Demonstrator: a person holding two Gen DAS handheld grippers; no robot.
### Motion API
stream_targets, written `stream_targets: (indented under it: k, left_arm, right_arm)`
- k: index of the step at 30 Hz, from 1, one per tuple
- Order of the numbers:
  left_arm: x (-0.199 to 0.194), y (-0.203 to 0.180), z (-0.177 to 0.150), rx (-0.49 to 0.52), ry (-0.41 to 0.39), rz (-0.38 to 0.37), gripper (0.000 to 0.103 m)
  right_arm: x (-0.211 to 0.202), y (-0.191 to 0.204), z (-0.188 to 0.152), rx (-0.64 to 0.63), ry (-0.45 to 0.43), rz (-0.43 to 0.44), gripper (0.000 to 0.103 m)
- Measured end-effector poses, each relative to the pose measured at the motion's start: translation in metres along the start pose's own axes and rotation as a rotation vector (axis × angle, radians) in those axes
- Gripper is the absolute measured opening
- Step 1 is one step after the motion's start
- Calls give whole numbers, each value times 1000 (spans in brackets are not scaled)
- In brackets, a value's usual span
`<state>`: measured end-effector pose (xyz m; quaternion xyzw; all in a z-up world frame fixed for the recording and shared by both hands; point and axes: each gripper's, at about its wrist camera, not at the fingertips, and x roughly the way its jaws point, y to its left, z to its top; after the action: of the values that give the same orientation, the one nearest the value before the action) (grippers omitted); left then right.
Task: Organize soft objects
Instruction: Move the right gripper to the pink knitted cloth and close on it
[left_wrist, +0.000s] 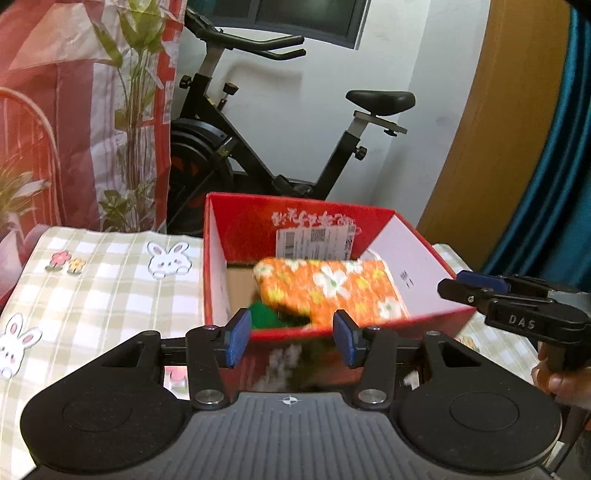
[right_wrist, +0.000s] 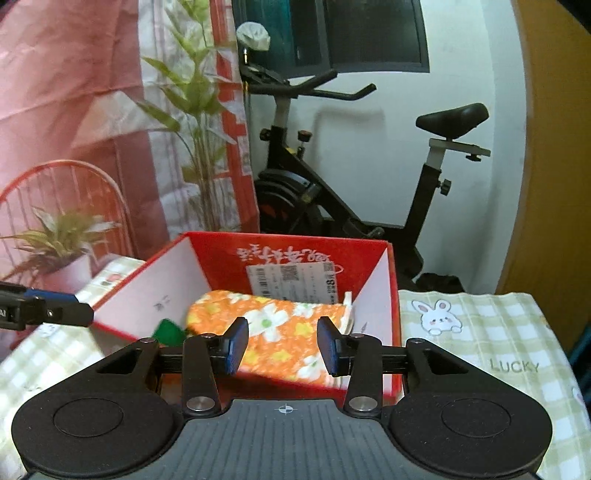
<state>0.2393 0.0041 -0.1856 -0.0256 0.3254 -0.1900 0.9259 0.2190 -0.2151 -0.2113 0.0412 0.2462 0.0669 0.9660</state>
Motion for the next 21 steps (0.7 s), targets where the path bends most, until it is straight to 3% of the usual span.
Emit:
stream_targets:
  k: [10,14,21]
  left_arm:
    - [-21,8,-50,-55,63,-16,51]
    - [-20,10,-74,-74,103,-18,59]
    - [-17,10,-100,-132,147,-48,59]
  right_arm:
    - [-46,18,-61,27,60,45,38]
    - [-60,18,-87,61,106,41,39]
    - [-82,5,-121,138,172,-16,51]
